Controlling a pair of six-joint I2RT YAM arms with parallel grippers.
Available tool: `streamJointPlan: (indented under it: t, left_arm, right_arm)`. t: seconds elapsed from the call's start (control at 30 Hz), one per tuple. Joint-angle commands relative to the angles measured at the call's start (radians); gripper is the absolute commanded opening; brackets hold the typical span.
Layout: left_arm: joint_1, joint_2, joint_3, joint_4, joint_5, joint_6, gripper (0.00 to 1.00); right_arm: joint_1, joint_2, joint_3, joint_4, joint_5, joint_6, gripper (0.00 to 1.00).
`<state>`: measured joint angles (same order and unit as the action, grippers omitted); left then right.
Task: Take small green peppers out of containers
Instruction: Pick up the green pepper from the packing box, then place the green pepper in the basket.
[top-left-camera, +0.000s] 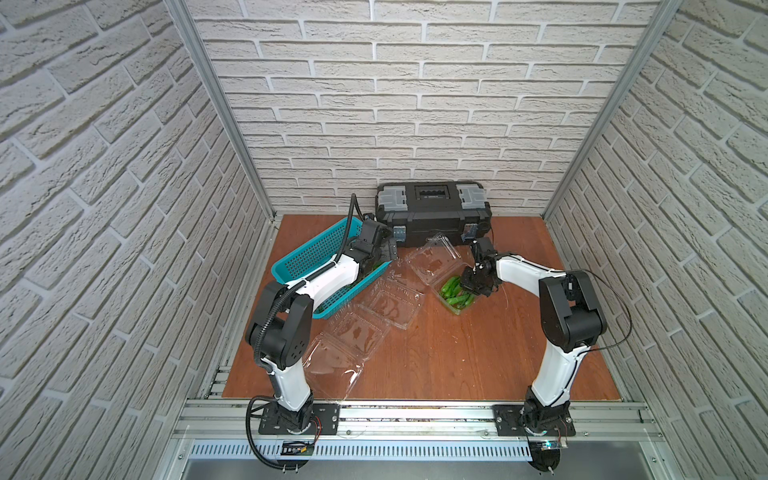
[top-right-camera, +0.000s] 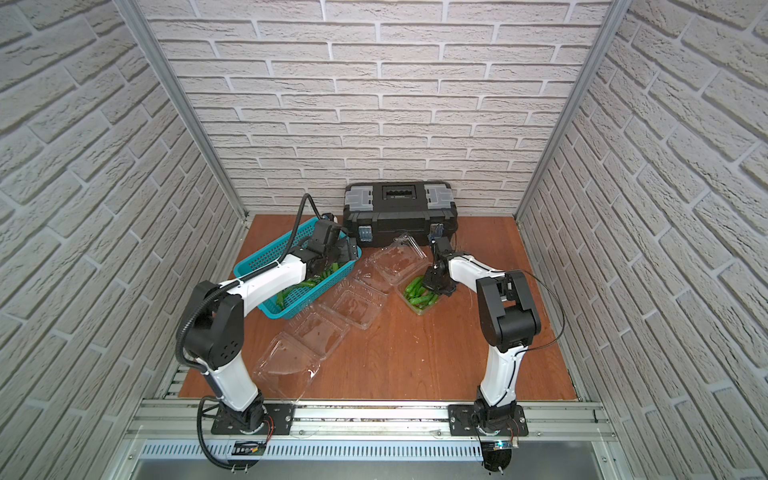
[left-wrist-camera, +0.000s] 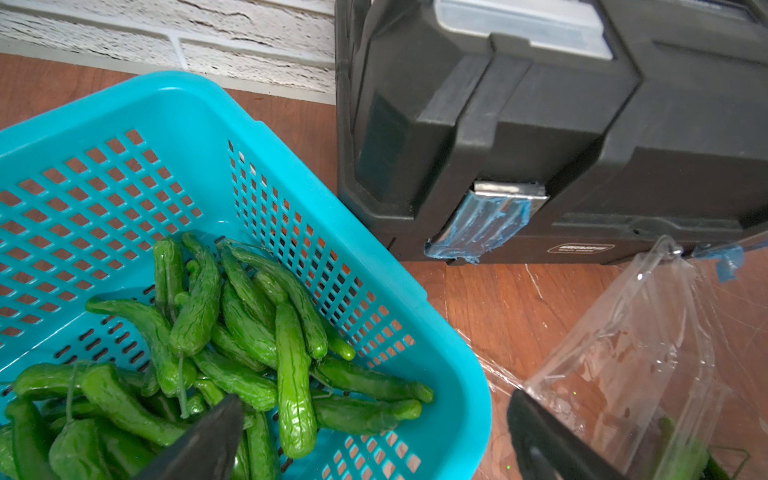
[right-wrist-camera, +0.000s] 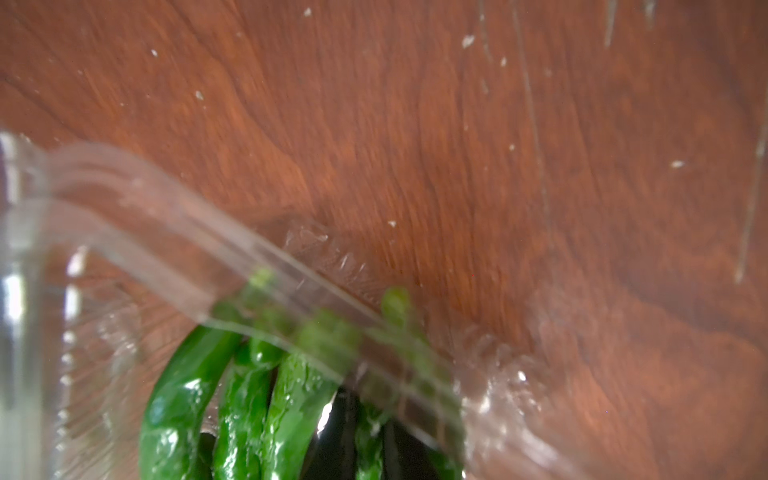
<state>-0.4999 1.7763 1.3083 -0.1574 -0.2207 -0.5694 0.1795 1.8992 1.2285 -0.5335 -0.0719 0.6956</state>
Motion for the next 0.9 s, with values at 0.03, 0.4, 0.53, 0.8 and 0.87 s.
streamJointPlan:
  t: [0.03, 0.4, 0.53, 0.8, 0.87]
  left_arm:
    - [0.004, 0.006, 0.026, 0.021, -0.017, -0.011, 0.98]
    - [0.06, -0.053, -0.063, 0.082, -0.04, -0.099, 0.98]
    - [0.082, -0.074, -0.097, 0.09, -0.048, -0.139, 0.98]
    - [0.104, -0.141, -0.166, 0.074, -0.125, -0.188, 0.98]
    - [0.108, -0.165, -0.184, 0.062, -0.167, -0.199, 0.98]
  right_arm:
    - [0.001, -0.08, 0.017, -0.001, 0.02, -0.029, 0.03]
    - [0.02, -0.261, 0.071, -0.038, 0.096, -0.107, 0.03]
    - [0.071, -0.262, 0.131, -0.005, 0.051, -0.154, 0.03]
    - [0.224, -0.219, 0.272, 0.173, -0.169, -0.224, 0.03]
    - [0.267, -0.179, 0.325, 0.219, -0.246, -0.221, 0.03]
